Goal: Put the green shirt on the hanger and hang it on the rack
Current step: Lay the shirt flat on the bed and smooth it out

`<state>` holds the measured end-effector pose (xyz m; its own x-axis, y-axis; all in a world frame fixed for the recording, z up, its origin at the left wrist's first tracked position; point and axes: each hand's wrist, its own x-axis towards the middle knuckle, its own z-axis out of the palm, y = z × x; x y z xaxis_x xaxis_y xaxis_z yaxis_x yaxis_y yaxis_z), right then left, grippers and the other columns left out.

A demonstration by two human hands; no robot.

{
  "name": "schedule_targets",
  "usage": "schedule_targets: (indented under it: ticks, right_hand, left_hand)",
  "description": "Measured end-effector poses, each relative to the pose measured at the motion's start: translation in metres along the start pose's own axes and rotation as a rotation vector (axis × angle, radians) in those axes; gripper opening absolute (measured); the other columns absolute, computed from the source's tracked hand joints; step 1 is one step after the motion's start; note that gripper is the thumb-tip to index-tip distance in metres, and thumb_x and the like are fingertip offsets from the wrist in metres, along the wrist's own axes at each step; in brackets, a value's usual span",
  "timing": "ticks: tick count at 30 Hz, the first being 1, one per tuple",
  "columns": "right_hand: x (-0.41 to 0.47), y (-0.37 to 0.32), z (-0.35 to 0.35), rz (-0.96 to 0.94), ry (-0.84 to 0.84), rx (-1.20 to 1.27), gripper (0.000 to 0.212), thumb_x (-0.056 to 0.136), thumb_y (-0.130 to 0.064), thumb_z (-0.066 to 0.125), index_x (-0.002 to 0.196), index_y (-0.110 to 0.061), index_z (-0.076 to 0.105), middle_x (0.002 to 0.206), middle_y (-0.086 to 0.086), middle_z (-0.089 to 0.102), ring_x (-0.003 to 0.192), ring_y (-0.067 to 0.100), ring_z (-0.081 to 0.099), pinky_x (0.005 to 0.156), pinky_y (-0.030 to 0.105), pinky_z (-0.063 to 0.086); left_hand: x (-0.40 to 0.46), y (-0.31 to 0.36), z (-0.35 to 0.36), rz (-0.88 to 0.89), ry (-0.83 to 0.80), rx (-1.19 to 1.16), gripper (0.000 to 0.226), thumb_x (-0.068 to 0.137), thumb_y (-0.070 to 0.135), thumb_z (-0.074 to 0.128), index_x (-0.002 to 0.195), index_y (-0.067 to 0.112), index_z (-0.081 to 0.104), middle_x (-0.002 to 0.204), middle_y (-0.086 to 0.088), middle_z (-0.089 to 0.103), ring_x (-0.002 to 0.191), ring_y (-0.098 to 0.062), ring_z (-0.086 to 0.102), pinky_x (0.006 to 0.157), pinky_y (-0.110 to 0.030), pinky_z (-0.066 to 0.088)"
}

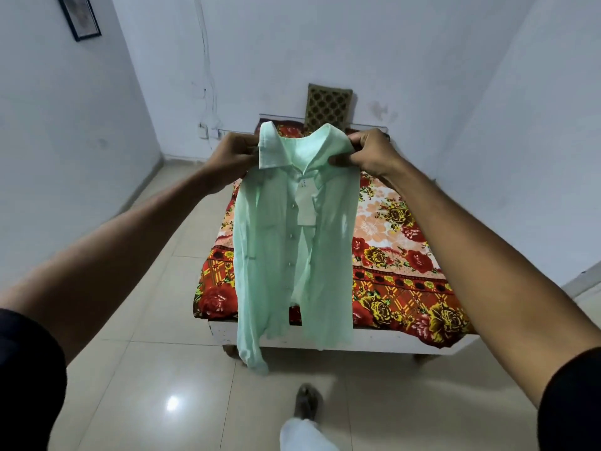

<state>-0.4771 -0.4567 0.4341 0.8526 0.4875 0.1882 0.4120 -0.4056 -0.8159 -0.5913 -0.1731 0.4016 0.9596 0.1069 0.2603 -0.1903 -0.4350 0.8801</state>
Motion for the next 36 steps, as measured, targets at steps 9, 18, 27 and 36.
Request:
schedule_targets:
  ticks: [9, 18, 27, 36]
  right_hand:
    - [0.156, 0.124, 0.059, 0.024, 0.116, 0.005, 0.038, 0.073, -0.016, 0.091, 0.109, -0.01, 0.08, 0.103, 0.002, 0.079, 0.096, 0.02, 0.075, 0.084, 0.04, 0.063]
    - [0.384, 0.304, 0.096, 0.124, 0.084, -0.125, 0.023, 0.074, -0.018, 0.09, 0.072, -0.02, 0.067, 0.073, -0.005, 0.065, 0.06, 0.002, 0.051, 0.051, 0.021, 0.036]
    - [0.531, 0.473, 0.175, 0.214, 0.094, -0.15, 0.025, 0.071, -0.025, 0.09, 0.08, -0.01, 0.072, 0.078, 0.001, 0.069, 0.069, 0.012, 0.061, 0.056, 0.022, 0.042]
    - [0.598, 0.627, 0.265, 0.35, 0.046, -0.205, 0.04, 0.075, -0.019, 0.09, 0.108, -0.001, 0.076, 0.103, 0.01, 0.077, 0.092, 0.024, 0.071, 0.076, 0.031, 0.053]
  left_hand:
    - [0.146, -0.129, 0.028, -0.089, 0.156, 0.002, 0.024, 0.095, 0.014, 0.067, 0.093, -0.009, 0.071, 0.08, -0.008, 0.057, 0.062, -0.001, 0.048, 0.05, -0.014, 0.04]
    - [0.373, -0.329, 0.066, -0.265, 0.206, 0.14, 0.036, 0.082, 0.033, 0.067, 0.083, -0.003, 0.069, 0.077, 0.004, 0.049, 0.075, -0.008, 0.044, 0.062, -0.029, 0.038]
    - [0.494, -0.504, 0.106, -0.367, 0.235, 0.258, 0.021, 0.083, 0.019, 0.061, 0.081, -0.001, 0.069, 0.075, 0.002, 0.053, 0.077, -0.007, 0.046, 0.064, -0.03, 0.037]
    - [0.544, -0.687, 0.164, -0.478, 0.165, 0.337, 0.024, 0.085, 0.021, 0.064, 0.075, -0.001, 0.061, 0.07, -0.007, 0.05, 0.07, -0.013, 0.042, 0.06, -0.034, 0.028]
